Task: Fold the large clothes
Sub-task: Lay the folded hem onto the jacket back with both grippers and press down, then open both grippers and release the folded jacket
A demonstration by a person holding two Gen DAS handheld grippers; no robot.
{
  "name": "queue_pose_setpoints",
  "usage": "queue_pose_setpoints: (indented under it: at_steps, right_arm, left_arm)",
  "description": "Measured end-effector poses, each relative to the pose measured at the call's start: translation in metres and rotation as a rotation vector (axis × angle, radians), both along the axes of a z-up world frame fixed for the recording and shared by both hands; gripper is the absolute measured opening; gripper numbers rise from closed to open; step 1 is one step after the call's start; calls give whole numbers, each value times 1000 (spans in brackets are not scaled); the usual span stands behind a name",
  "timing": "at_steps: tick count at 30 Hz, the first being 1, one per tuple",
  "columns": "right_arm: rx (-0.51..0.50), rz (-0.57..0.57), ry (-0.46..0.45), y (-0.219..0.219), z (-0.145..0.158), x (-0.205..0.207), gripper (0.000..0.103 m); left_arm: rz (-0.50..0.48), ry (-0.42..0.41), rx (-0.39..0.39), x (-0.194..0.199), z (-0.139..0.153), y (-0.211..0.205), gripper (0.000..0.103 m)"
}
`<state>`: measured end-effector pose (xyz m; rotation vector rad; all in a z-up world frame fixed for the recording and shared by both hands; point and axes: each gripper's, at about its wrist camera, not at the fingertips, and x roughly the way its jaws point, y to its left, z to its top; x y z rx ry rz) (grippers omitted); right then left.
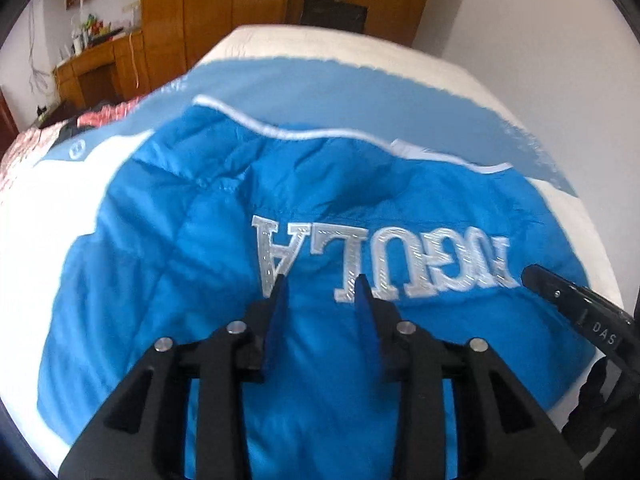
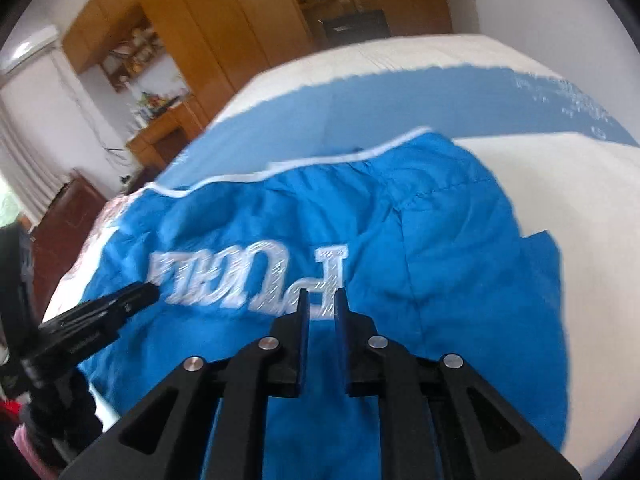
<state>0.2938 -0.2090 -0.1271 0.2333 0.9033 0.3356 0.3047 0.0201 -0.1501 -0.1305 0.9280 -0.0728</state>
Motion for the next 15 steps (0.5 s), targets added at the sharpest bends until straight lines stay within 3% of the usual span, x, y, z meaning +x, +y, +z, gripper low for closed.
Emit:
queue_pose_setpoints:
  at_steps: [3,5,8,11,15]
  right_arm:
    - [7,29,-13,-2,2,-24,13]
    - [10,17,5,-3,-13,-30,12]
    - [12,2,9,-2,-27,-29,9]
    - [-51,27,-17,7,-39,-22,8]
    - [-17,17,12,4,-43,-17,7]
  left_arm:
    - [-21,-18,-5,-18,2,0,34]
    - [-23,3,-4,-23,-9,1,34]
    - [-32,2,16,-25,-23,0,35]
    - [-35,4,7,-18,-35,3,35]
    - [-31,22,29,-13,-38,0,35]
